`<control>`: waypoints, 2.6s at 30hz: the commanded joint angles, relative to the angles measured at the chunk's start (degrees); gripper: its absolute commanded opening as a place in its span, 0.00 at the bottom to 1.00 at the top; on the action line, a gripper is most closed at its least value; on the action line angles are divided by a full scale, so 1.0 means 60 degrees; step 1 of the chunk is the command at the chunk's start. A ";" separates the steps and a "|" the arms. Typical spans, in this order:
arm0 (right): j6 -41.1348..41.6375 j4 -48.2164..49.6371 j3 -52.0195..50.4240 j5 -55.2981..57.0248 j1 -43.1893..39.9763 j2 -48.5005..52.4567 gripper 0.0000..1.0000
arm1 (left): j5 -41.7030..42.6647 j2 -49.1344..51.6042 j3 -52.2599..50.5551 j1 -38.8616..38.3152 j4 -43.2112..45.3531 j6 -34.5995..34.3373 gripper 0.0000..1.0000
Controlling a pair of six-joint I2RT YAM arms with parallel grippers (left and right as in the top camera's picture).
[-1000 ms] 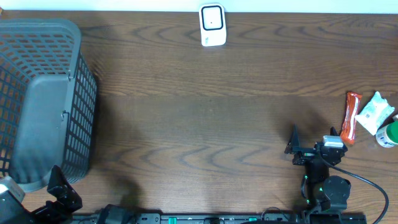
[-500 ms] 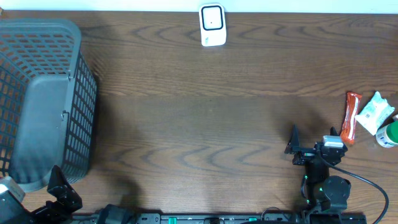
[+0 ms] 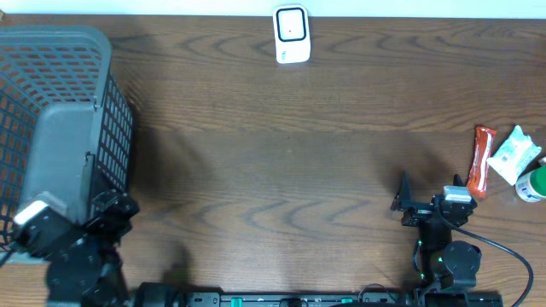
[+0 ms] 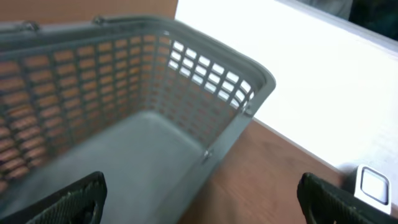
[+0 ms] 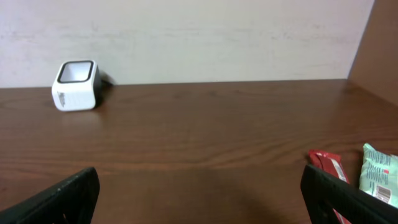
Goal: Scan the item barcode
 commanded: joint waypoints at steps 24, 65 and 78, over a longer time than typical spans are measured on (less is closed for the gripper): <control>0.0127 -0.0040 -0.0011 0.0058 -0.0095 -0.0062 0.99 | 0.3330 -0.3100 -0.6721 0.1490 0.7340 0.0444 0.98; 0.0127 -0.0040 -0.0011 0.0058 -0.0095 -0.0062 0.99 | 0.4801 -0.3071 -0.5555 0.0437 0.6838 0.1300 0.98; 0.0127 -0.0040 -0.0011 0.0058 -0.0095 -0.0062 0.99 | 0.3938 -0.3166 -0.7169 0.0313 0.6838 0.1457 0.98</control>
